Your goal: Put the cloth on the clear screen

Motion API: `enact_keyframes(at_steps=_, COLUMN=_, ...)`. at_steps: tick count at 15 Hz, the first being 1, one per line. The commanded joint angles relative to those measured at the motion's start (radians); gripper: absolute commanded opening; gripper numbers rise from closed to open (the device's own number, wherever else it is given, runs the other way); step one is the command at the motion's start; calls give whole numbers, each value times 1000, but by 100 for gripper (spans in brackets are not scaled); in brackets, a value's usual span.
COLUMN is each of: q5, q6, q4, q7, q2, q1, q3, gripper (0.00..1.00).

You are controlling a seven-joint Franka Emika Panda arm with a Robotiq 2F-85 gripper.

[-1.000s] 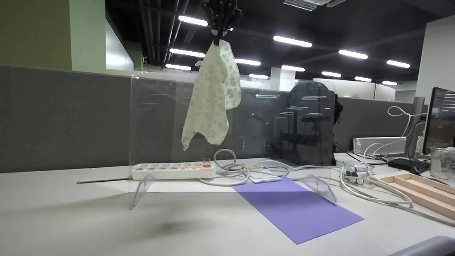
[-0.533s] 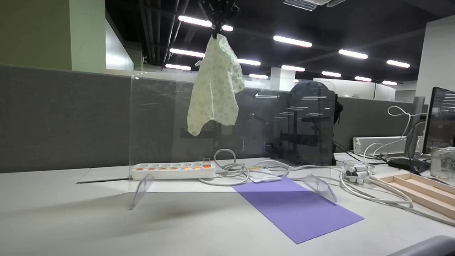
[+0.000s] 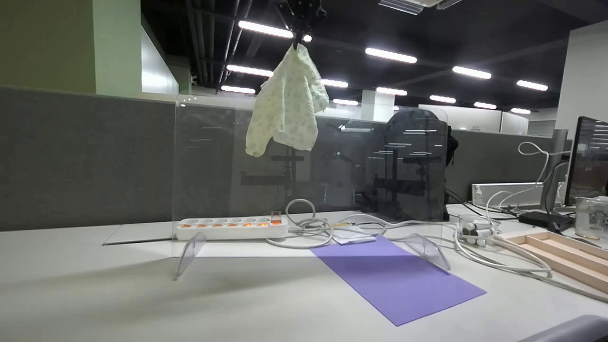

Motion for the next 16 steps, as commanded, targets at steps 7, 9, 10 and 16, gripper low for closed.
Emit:
enact_keyframes(at_steps=7, q5=-95, q6=-29, q4=77, q7=106, q2=117, q1=3, q3=-66, gripper=0)
enact_keyframes(at_steps=9, q5=-100, q6=-36, q4=69, q7=106, q2=131, q1=4, q3=-76, gripper=0)
enact_keyframes(at_steps=10, q5=-100, q6=-39, q4=68, q7=104, q2=137, q1=5, q3=-79, gripper=0)
enact_keyframes(at_steps=16, q5=-87, q6=-70, q4=75, q7=94, q2=161, q1=6, q3=-88, gripper=40)
